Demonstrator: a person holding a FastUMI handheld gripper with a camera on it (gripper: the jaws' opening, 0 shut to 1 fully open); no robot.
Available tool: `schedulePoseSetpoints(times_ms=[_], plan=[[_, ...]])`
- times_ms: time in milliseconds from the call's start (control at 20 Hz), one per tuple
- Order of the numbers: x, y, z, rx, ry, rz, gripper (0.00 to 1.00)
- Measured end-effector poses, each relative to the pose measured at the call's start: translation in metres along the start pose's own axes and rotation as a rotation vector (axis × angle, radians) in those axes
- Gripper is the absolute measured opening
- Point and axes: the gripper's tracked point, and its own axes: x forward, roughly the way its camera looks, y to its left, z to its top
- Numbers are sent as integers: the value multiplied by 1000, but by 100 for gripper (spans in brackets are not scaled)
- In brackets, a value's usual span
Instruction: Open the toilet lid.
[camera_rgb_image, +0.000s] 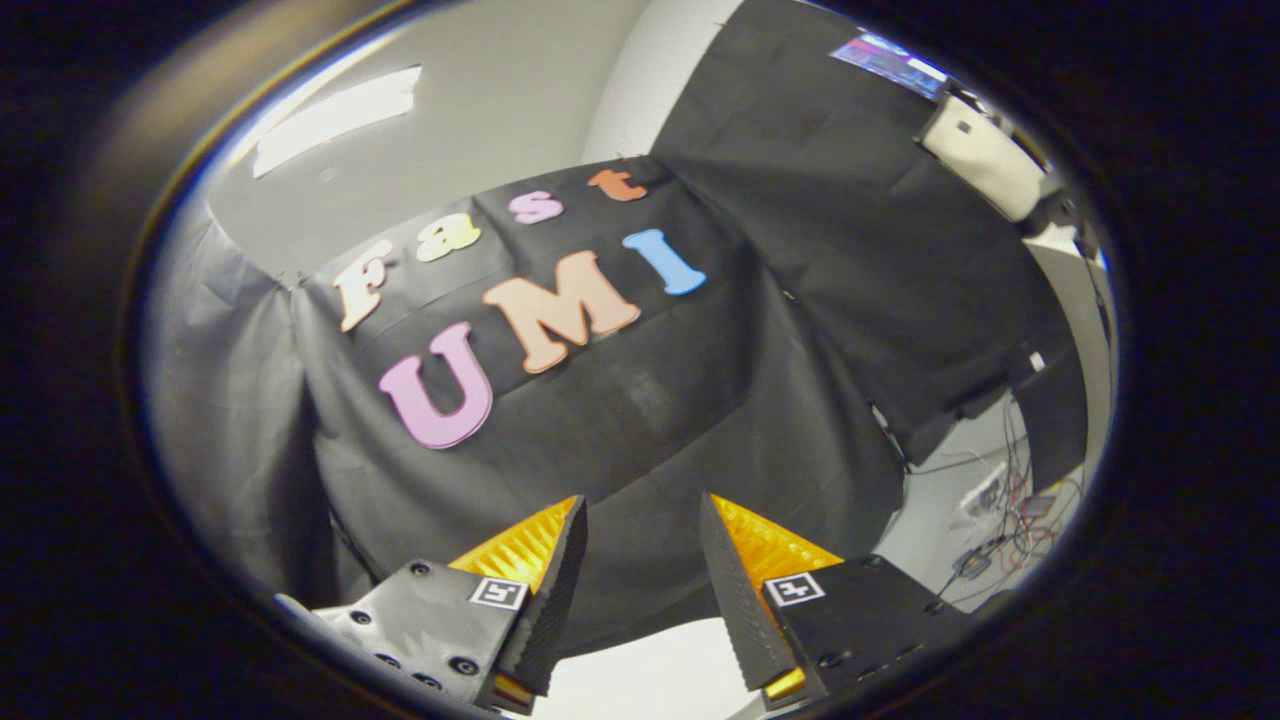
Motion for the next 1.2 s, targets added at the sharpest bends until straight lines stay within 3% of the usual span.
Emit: schedulePoseSetpoints(times_ms=[150, 450, 850, 1200], plan=[[-18, -17, -19, 121, -29, -109, 71], [-74, -46, -104, 264, 92, -308, 71], [-136, -73, -189, 306, 297, -504, 71], [-170, -92, -247, 387, 463, -598, 72]])
